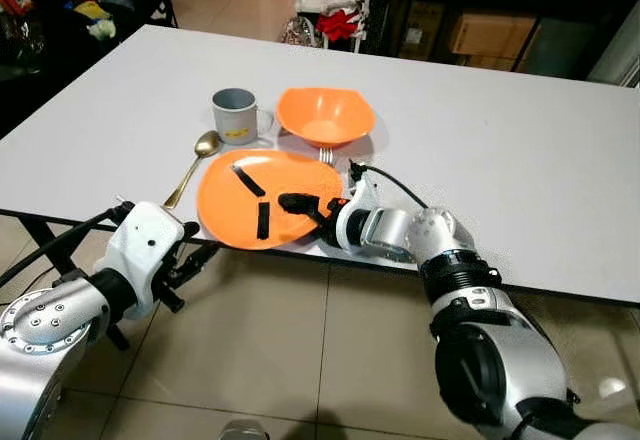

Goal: Setting the table

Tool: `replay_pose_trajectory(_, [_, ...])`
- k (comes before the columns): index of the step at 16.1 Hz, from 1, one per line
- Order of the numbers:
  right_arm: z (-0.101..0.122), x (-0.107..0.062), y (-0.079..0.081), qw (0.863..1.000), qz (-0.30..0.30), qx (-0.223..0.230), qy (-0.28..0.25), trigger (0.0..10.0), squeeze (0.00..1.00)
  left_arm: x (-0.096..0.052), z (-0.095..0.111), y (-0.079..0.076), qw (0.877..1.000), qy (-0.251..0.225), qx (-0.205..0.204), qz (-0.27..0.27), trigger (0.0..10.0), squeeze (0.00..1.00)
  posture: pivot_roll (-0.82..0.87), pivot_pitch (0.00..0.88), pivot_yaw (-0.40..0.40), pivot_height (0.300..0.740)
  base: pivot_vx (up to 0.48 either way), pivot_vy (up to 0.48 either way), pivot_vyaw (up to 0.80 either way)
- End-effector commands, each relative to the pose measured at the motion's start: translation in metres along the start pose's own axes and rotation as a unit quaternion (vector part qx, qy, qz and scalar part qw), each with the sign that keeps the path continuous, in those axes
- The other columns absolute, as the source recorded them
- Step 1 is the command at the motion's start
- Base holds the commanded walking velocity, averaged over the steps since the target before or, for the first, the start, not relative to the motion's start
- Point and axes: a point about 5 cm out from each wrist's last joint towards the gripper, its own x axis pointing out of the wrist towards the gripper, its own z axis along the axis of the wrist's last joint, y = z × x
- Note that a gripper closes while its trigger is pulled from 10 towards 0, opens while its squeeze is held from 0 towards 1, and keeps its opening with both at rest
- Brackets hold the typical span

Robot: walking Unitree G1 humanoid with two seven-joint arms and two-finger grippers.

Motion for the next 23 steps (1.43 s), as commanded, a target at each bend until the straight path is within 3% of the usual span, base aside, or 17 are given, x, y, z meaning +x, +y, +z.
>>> replay_pose_trajectory(1, [0.001, -0.002, 0.004, 1.0, 0.004, -0.003, -0.005, 10.0, 1.0, 0.002, 0.003, 0.0, 1.0, -0.004, 0.007, 0.001, 10.0, 0.0, 0.26, 0.0, -0.036, 0.74, 0.0, 0.0, 0.0])
replay_pose_trajectory(7, [-0.001, -0.013, 0.009, 1.0, -0.003, -0.016, -0.004, 10.0, 1.0, 0.001, 0.002, 0.0, 1.0, -0.004, 0.009, 0.002, 10.0, 0.0, 0.25, 0.0, -0.04, 0.74, 0.0, 0.0, 0.0])
replay_pose_trajectory(10, [-0.004, -0.006, 0.006, 1.0, -0.019, -0.02, -0.006, 10.0, 1.0, 0.001, 0.0, 0.0, 1.0, 0.0, 0.009, 0.0, 10.0, 0.0, 0.25, 0.0, -0.037, 0.74, 0.0, 0.0, 0.0])
replay_pose_trajectory(15, [-0.002, 0.01, 0.018, 0.999, -0.017, -0.037, -0.019, 10.0, 1.0, 0.0, -0.001, 0.001, 1.0, 0.003, 0.011, 0.002, 10.0, 0.0, 0.26, 0.0, -0.039, 0.74, 0.0, 0.0, 0.0])
replay_pose_trajectory(19, [0.002, 0.009, 0.033, 0.997, 0.046, -0.047, -0.026, 10.0, 1.0, -0.001, 0.0, 0.003, 1.0, 0.001, 0.013, 0.007, 10.0, 0.0, 0.26, 0.0, -0.037, 0.74, 0.0, 0.0, 0.0])
replay_pose_trajectory(23, [0.003, 0.006, 0.032, 0.997, 0.053, -0.055, -0.025, 10.0, 1.0, 0.001, 0.001, 0.004, 1.0, -0.002, 0.015, 0.007, 10.0, 0.0, 0.26, 0.0, -0.035, 0.74, 0.0, 0.0, 0.0])
